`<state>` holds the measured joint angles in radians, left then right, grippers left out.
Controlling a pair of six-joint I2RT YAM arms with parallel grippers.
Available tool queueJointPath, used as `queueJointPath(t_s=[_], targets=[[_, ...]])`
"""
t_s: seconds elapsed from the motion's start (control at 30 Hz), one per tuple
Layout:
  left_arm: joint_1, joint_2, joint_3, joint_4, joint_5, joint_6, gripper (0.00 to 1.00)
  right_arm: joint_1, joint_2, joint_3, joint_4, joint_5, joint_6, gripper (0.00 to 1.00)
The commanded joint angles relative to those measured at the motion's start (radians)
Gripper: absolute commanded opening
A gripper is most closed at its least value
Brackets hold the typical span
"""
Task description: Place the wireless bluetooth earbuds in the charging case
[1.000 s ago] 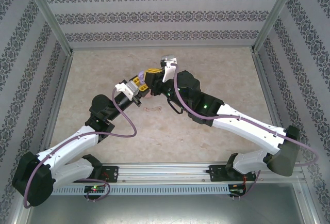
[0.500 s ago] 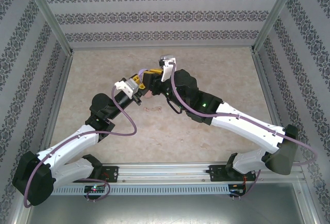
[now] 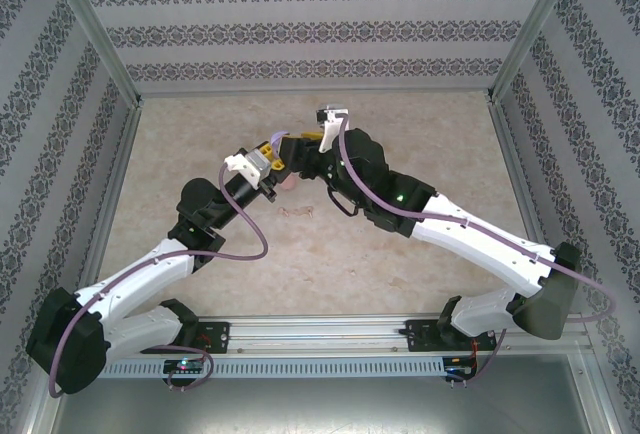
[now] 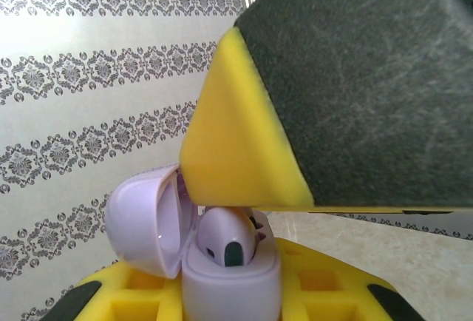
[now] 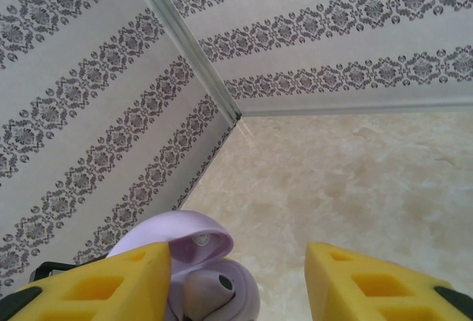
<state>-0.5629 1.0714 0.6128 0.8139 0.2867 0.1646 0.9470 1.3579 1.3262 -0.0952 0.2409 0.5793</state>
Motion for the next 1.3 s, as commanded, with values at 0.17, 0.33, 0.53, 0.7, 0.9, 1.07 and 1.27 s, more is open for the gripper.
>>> queueJointPath(t_s=[0.17,0.33,0.53,0.7,0.9,1.07,1.27], targets=[[-0.013,0.012,0.038,0.1,0.002,-0.025,0.0,-0.036,-0.011,0.033,-0.004,-0.05,0.046,0.55],[-0.012,0.019,0.036,0.1,0.0,-0.027,0.0,-0.049,-0.02,0.034,0.015,-0.083,0.058,0.56],[-0.012,0.028,0.037,0.101,0.002,-0.034,0.0,-0.058,-0.031,0.037,0.054,-0.153,0.062,0.58],[-0.012,0.033,0.033,0.103,0.005,-0.04,0.0,-0.061,-0.051,0.047,0.065,-0.156,0.053,0.6],[-0.012,0.035,0.02,0.092,0.03,-0.043,0.0,-0.101,-0.08,0.066,0.003,-0.159,0.057,0.61],[-0.012,0.047,0.011,0.057,0.086,-0.042,0.0,-0.208,-0.062,0.096,-0.109,-0.287,0.11,0.53],[-0.012,0.071,0.009,-0.012,0.165,-0.022,0.0,-0.275,0.006,0.182,-0.246,-0.393,0.085,0.2]])
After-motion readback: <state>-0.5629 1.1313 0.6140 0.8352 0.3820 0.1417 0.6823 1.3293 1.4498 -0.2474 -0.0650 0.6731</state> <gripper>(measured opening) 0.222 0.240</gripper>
